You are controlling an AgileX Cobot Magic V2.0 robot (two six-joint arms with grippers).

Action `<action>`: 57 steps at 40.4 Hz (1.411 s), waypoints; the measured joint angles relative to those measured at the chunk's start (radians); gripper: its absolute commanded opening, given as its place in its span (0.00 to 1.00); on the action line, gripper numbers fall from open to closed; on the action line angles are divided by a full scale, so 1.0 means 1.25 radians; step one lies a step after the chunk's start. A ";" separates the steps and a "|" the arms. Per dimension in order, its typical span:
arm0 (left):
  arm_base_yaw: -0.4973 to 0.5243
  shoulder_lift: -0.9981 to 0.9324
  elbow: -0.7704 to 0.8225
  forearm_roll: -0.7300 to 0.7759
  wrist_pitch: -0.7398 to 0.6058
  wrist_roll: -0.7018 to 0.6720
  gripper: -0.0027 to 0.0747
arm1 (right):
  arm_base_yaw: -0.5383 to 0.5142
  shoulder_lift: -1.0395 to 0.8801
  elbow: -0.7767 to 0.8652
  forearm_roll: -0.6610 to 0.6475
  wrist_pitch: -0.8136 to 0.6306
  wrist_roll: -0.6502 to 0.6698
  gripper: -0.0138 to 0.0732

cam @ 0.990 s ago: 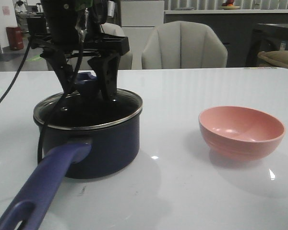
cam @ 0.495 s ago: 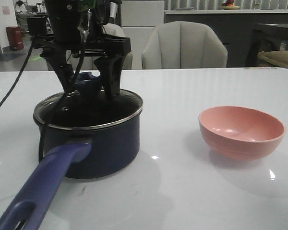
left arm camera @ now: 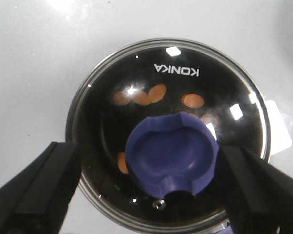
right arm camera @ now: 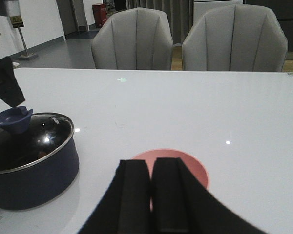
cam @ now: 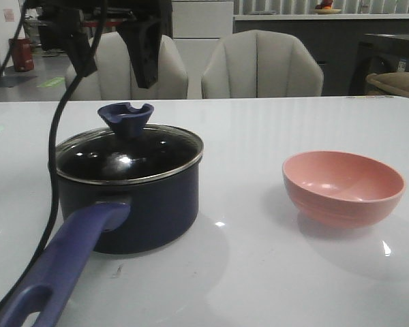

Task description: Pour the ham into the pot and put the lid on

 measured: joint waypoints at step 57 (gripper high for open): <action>0.061 -1.399 1.077 0.002 -0.459 -0.007 0.35 | 0.000 0.000 0.000 0.000 0.000 -0.001 0.34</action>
